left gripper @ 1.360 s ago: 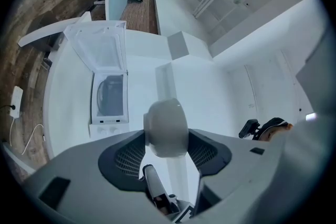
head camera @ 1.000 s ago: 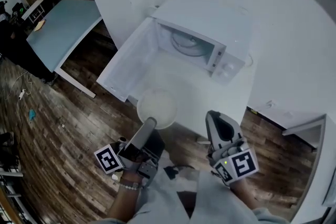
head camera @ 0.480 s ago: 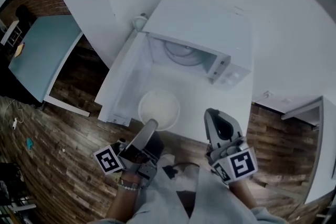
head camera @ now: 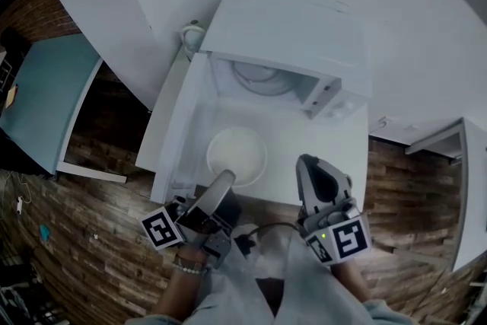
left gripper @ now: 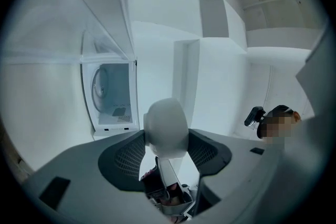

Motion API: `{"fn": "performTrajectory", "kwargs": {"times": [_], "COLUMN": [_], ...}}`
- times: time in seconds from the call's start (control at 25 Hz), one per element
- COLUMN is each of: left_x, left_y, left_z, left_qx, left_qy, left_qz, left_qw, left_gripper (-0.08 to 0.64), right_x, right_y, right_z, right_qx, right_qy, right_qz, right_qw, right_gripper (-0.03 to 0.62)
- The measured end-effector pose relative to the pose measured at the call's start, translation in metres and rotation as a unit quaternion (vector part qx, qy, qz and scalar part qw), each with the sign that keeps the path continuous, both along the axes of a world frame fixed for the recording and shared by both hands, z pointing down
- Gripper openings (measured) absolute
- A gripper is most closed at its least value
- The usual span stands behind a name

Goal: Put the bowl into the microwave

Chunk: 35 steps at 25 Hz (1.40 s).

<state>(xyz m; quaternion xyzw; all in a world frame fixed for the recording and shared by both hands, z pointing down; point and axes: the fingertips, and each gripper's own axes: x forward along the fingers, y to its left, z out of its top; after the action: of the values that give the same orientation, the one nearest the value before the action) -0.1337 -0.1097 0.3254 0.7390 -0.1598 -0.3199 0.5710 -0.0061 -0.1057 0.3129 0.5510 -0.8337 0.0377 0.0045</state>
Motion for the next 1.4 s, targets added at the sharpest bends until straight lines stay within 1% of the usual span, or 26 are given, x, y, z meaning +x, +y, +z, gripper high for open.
{"fn": "performTrajectory", "kwargs": {"times": [0.12,0.32,0.4,0.48,0.68,0.8,0.84,1.0,1.16,1.4], "left_x": [0.0,0.009,0.012,0.013,0.015,0.02,0.023,0.032,0.043,0.058], "left_y": [-0.006,-0.013,-0.016,-0.02,-0.028,-0.035,-0.038,-0.052,-0.066,-0.082], "left_z": [0.004,0.009,0.011,0.014,0.018,0.019,0.019,0.019,0.024,0.031], "left_qx": [-0.002,-0.001,-0.003,-0.007,-0.016,-0.018,-0.016,-0.014,-0.021,-0.036], "left_qy": [-0.005,-0.017,-0.02,-0.023,-0.025,-0.027,-0.029,-0.03,-0.03,-0.025], "left_qz": [0.005,0.014,0.011,0.004,-0.01,-0.01,-0.009,-0.008,-0.006,0.0], "left_qw": [1.0,0.9998,0.9997,0.9997,0.9995,0.9994,0.9994,0.9994,0.9993,0.999], "left_gripper": [0.244,0.244,0.244,0.244,0.244,0.244,0.244,0.244,0.244,0.244], "right_x": [-0.002,-0.005,-0.006,-0.007,-0.012,-0.013,-0.013,-0.013,-0.017,-0.019], "right_y": [-0.002,-0.004,-0.007,-0.012,-0.024,-0.032,-0.035,-0.045,-0.052,-0.064], "right_z": [0.002,0.007,0.009,0.012,0.015,0.016,0.017,0.02,0.023,0.03], "right_qx": [0.0,-0.005,-0.008,-0.01,-0.017,-0.021,-0.022,-0.026,-0.02,-0.017], "right_qy": [0.004,0.008,0.009,0.008,0.008,0.008,0.009,0.014,0.022,0.049], "right_qz": [0.012,0.001,-0.006,-0.015,-0.041,-0.056,-0.062,-0.079,-0.113,-0.136], "right_qw": [1.0,1.0,1.0,1.0,0.999,0.998,0.998,0.996,0.993,0.989], "right_gripper": [0.005,0.015,0.015,0.034,0.034,0.036,0.063,0.069,0.147,0.193]}}
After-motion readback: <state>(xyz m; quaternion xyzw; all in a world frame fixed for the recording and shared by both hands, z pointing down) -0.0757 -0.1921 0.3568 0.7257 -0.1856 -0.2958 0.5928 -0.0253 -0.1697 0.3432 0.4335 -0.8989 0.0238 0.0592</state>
